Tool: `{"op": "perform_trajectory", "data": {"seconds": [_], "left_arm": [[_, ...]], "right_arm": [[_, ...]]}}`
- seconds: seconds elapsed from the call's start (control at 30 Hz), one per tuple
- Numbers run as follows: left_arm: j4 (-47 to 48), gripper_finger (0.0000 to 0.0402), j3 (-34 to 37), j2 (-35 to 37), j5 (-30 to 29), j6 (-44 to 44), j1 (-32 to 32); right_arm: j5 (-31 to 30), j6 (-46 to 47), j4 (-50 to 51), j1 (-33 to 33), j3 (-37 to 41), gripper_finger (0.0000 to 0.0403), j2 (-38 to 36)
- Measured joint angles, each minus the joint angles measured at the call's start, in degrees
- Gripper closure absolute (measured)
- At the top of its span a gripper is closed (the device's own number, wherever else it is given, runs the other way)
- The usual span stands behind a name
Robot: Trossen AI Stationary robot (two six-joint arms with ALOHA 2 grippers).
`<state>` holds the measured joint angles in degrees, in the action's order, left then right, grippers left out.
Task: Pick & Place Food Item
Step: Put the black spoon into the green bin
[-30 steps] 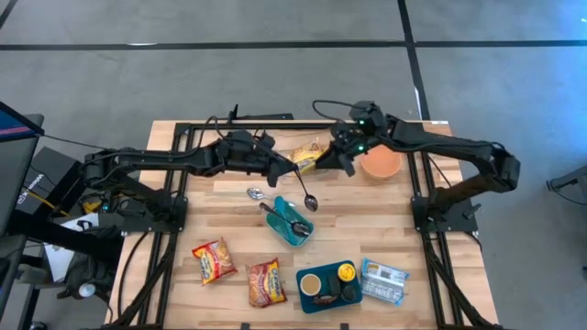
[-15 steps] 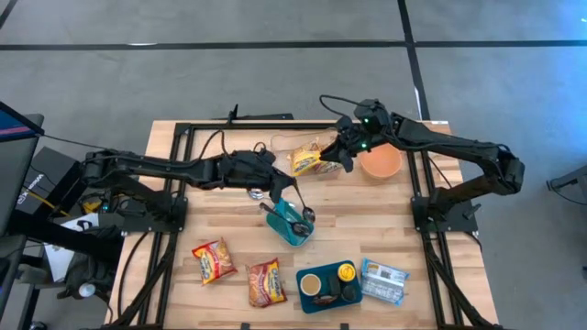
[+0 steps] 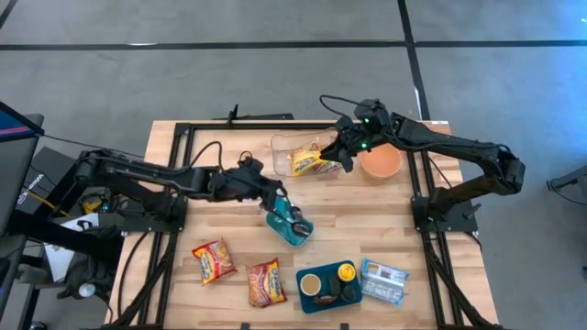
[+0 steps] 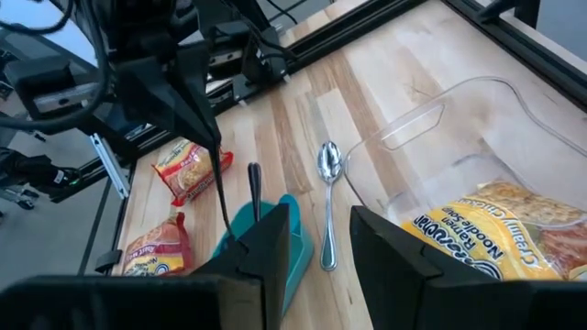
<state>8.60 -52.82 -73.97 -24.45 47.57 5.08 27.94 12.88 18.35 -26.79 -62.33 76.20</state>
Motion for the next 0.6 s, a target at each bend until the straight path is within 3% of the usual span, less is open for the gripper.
{"op": "perform_trajectory", "data": {"seconds": [0.23, 0.6], "left_arm": [[0.1, 0.0398, 2.6, 0.0, -6.4, 6.6, 3.4], [-9.1, 0.0398, 9.9, -0.1, -7.6, 13.3, 5.8]], "right_arm": [[0.0, 0.0, 0.0, 0.0, 0.0, 0.0291, 0.0], [0.0, -1.1, 0.0, 0.0, 0.0, 0.0291, 0.0]]}}
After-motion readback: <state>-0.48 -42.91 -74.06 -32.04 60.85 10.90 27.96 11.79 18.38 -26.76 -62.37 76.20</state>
